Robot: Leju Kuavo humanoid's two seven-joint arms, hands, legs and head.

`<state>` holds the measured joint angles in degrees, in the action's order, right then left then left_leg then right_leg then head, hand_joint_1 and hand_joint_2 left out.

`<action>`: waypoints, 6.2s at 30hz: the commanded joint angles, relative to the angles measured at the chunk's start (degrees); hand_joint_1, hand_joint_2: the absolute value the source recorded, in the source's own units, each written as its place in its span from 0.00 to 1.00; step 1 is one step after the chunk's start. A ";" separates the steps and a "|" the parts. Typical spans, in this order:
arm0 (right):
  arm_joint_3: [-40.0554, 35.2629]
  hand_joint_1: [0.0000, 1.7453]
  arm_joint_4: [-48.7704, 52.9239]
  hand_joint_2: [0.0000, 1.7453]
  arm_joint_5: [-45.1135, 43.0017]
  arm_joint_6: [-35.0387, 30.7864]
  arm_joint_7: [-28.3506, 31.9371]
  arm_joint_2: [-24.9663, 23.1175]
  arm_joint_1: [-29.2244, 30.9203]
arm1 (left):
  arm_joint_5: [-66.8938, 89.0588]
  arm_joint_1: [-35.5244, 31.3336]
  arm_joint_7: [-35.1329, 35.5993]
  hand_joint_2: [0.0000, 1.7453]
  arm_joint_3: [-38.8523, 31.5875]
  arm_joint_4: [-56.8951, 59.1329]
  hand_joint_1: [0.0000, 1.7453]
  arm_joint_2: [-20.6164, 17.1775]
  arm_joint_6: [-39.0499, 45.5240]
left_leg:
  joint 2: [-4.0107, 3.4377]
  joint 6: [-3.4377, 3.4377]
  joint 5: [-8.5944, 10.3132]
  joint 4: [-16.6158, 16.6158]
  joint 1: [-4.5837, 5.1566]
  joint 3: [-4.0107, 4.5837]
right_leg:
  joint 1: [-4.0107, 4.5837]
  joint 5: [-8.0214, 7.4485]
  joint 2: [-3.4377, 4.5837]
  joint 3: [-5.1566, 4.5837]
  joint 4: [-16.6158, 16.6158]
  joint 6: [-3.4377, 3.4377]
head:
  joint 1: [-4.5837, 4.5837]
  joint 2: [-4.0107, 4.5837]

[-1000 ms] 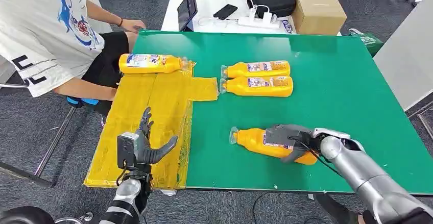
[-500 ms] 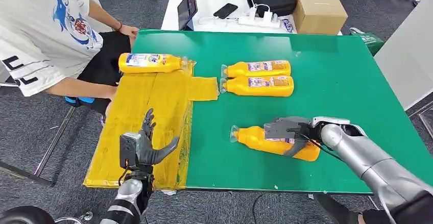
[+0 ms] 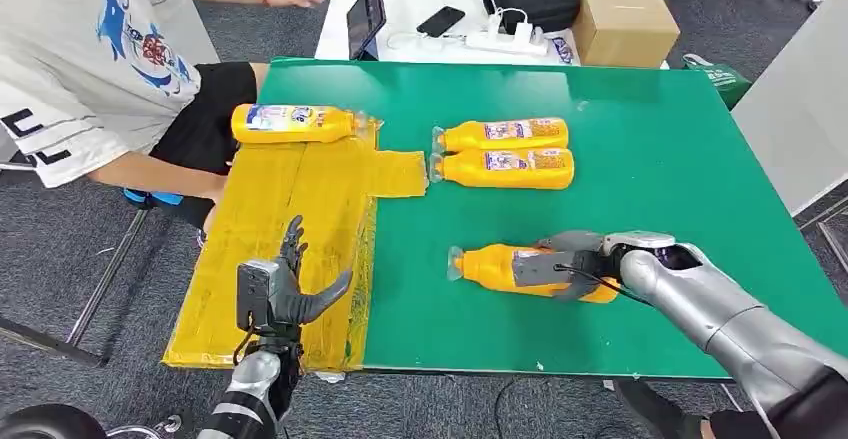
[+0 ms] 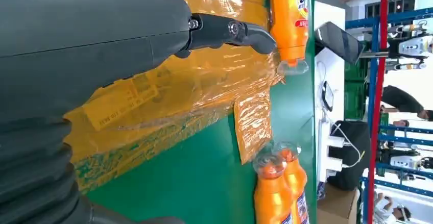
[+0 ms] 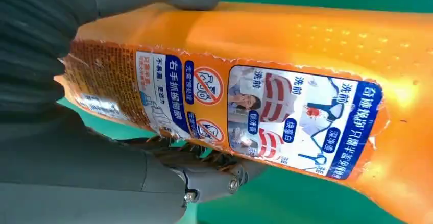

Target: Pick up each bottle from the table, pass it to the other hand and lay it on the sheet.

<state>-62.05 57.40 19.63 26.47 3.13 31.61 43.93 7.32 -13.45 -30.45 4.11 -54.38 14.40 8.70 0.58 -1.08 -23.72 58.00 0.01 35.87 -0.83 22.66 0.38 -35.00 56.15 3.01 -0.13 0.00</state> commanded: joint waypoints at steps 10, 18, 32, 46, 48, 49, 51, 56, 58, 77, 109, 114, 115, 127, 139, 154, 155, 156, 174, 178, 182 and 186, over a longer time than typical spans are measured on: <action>-1.41 1.00 3.05 1.00 7.19 -21.61 -1.79 -1.87 -6.03 | 1.33 0.89 0.01 1.00 -0.23 -0.48 0.00 0.05 1.30 | 0.00 0.08 -0.09 -0.08 -0.12 -0.41 | 0.14 0.07 -0.09 0.44 -0.18 -0.13 | 0.02 0.00; 40.30 1.00 31.41 1.00 37.89 -51.65 -3.12 -26.47 -31.42 | 0.88 9.33 3.79 1.00 -1.47 -15.84 0.00 1.75 -1.70 | -0.83 0.28 -0.46 -0.04 -0.34 -0.59 | 0.35 0.20 0.70 0.37 0.02 -0.35 | 0.20 0.00; 51.68 1.00 31.62 1.00 32.89 -63.34 8.42 -33.20 -36.19 | -7.60 8.47 4.47 1.00 3.33 -19.06 0.00 0.69 -7.20 | 0.47 0.23 -0.12 -0.03 -0.14 0.05 | 0.11 0.29 -0.45 0.01 0.03 -0.34 | -0.02 0.00; 49.45 1.00 18.13 1.00 20.99 -55.47 24.48 -37.48 -39.84 | -17.00 8.42 6.35 1.00 9.38 -21.90 0.00 -2.12 -18.26 | 0.32 0.24 -0.16 -0.13 -0.20 -0.21 | 0.17 0.27 -0.39 0.25 -0.12 -0.34 | -0.02 0.00; 48.06 1.00 11.27 1.00 19.17 -55.48 27.79 -39.97 -40.21 | -18.35 7.99 6.94 1.00 10.50 -21.14 0.00 -2.21 -19.81 | 0.26 0.26 -0.18 -0.16 -0.23 -0.30 | 0.21 0.26 -0.32 0.33 -0.18 -0.36 | -0.02 0.00; 47.17 1.00 9.16 1.00 20.03 -56.04 28.41 -40.24 -40.05 | -18.69 7.84 7.00 1.00 10.85 -20.82 0.00 -2.25 -20.30 | 0.30 0.24 -0.12 -0.16 -0.18 -0.16 | 0.15 0.23 -0.33 0.17 -0.13 -0.33 | -0.02 0.00; 45.18 1.00 3.80 1.00 19.43 -57.59 31.89 -42.23 -39.69 | -18.84 7.29 7.16 1.00 12.05 -19.67 0.00 -2.36 -20.93 | 0.26 0.26 -0.16 -0.16 -0.22 -0.25 | 0.19 0.25 -0.31 0.27 -0.15 -0.36 | 0.00 0.00; 44.03 1.00 2.26 1.00 18.87 -57.91 32.84 -43.14 -39.44 | -18.66 6.95 7.30 1.00 12.73 -18.91 0.00 -2.45 -21.17 | 0.20 0.28 -0.18 -0.19 -0.24 -0.33 | 0.21 0.25 -0.26 0.33 -0.18 -0.38 | -0.02 0.00; 40.41 1.00 0.58 1.00 19.66 -58.19 32.83 -44.41 -38.24 | -18.02 6.24 7.45 1.00 13.91 -17.33 0.00 -2.55 -21.36 | 0.26 0.23 -0.10 -0.11 -0.18 -0.04 | 0.15 0.23 -0.31 0.02 -0.04 -0.32 | -0.02 0.00; 40.26 1.00 0.56 1.00 19.75 -58.01 32.63 -43.90 -37.99 | -18.02 6.15 7.45 1.00 13.87 -17.25 0.00 -2.64 -21.30 | 0.22 0.25 -0.16 -0.10 -0.18 -0.15 | 0.16 0.27 -0.31 0.15 -0.05 -0.36 | -0.02 0.00; 26.68 1.00 -11.32 1.00 15.34 -49.05 31.71 -46.45 -32.14 | -10.20 4.48 5.84 1.00 15.90 -12.85 0.00 -2.81 -20.61 | 0.18 0.25 -0.17 -0.07 -0.20 -0.17 | 0.17 0.29 -0.29 0.15 -0.03 -0.35 | 0.00 0.00; 25.23 1.00 -14.99 1.00 16.47 -46.76 30.52 -46.71 -30.85 | -17.13 5.77 5.04 1.00 14.58 -15.96 1.00 -2.34 -25.14 | 0.27 0.25 -0.13 -0.06 -0.20 -0.07 | 0.16 0.29 -0.37 0.07 -0.01 -0.34 | 0.00 0.00; 25.23 1.00 -15.19 1.00 16.46 -46.53 30.46 -46.73 -30.83 | -17.60 5.87 5.16 1.00 14.67 -16.14 1.00 -2.47 -25.68 | 0.26 0.26 -0.19 -0.04 -0.23 -0.16 | 0.20 0.33 -0.39 0.17 -0.02 -0.37 | -0.02 0.00; 27.02 1.00 -13.32 1.00 16.20 -47.84 30.13 -47.15 -30.67 | -15.18 6.15 2.93 1.00 16.78 -16.74 1.00 -3.91 -28.27 | 0.36 0.24 -0.09 -0.03 -0.18 0.02 | 0.14 0.29 -0.47 -0.04 0.03 -0.32 | -0.02 0.00; 29.53 0.00 0.67 0.00 12.98 -47.98 30.10 -45.57 -33.64 | -11.77 6.87 2.71 1.00 13.92 -20.73 1.00 -3.25 -23.35 | 0.34 0.23 -0.09 -0.01 -0.16 0.07 | 0.12 0.29 -0.46 -0.07 0.06 -0.31 | 0.02 0.00; 33.29 0.00 10.21 0.00 7.29 -48.03 31.36 -45.09 -36.45 | -4.55 4.92 1.44 1.00 9.62 -24.81 1.00 -2.69 -10.54 | 0.24 0.24 -0.06 -0.04 -0.15 0.08 | 0.11 0.24 -0.35 -0.11 0.05 -0.32 | 0.00 0.00; 33.24 0.00 10.15 0.00 7.29 -48.02 31.37 -45.09 -36.58 | -4.56 5.05 1.41 1.00 9.68 -24.74 1.00 -2.64 -10.56 | 0.19 0.25 -0.13 -0.03 -0.16 -0.05 | 0.13 0.28 -0.31 0.01 0.05 -0.35 | 0.00 0.00; 33.24 0.00 10.15 0.00 7.29 -48.02 31.37 -45.09 -36.58 | -4.56 5.05 1.41 1.00 9.68 -24.74 1.00 -2.64 -10.56 | 0.22 0.25 -0.08 -0.06 -0.15 0.00 | 0.11 0.25 -0.34 -0.04 0.04 -0.33 | -0.02 0.00; 30.77 0.00 36.41 0.00 -0.56 -66.47 36.87 -43.14 -40.49 | 39.36 -13.33 3.37 1.00 2.05 -2.55 1.00 -8.37 25.89 | 0.23 0.25 -0.05 -0.06 -0.17 -0.06 | 0.13 0.23 -0.39 0.02 0.05 -0.36 | 0.00 0.00; 33.18 0.00 44.16 0.00 1.79 -66.47 36.87 -44.86 -42.05 | 54.18 -19.85 7.35 1.00 5.60 8.92 1.00 -11.59 27.88 | 0.39 0.24 0.02 -0.03 -0.16 0.03 | 0.12 0.26 -0.54 -0.02 0.12 -0.36 | 0.02 0.00; 33.91 0.00 45.90 0.00 -0.12 -66.47 36.87 -44.37 -42.54 | 63.07 -25.23 10.38 1.00 10.63 18.18 1.00 -14.58 21.06 | 0.26 0.24 0.01 -0.06 -0.17 0.01 | 0.13 0.22 -0.43 -0.04 0.08 -0.35 | 0.00 0.00; 34.32 0.00 46.50 0.00 -1.50 -66.47 36.87 -43.59 -42.76 | 65.64 -27.70 11.64 1.00 12.45 22.43 1.00 -15.72 17.21 | 0.21 0.24 -0.02 -0.06 -0.20 -0.09 | 0.16 0.23 -0.40 0.05 0.05 -0.35 | 0.02 0.00</action>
<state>-28.92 100.10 19.70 -39.93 40.07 -14.56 1.30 69.91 -31.61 -20.16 9.61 -49.70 3.59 29.91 0.74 -0.88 -23.67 57.95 -0.13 35.99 -0.74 22.83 0.07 -35.21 56.25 2.74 -0.11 0.00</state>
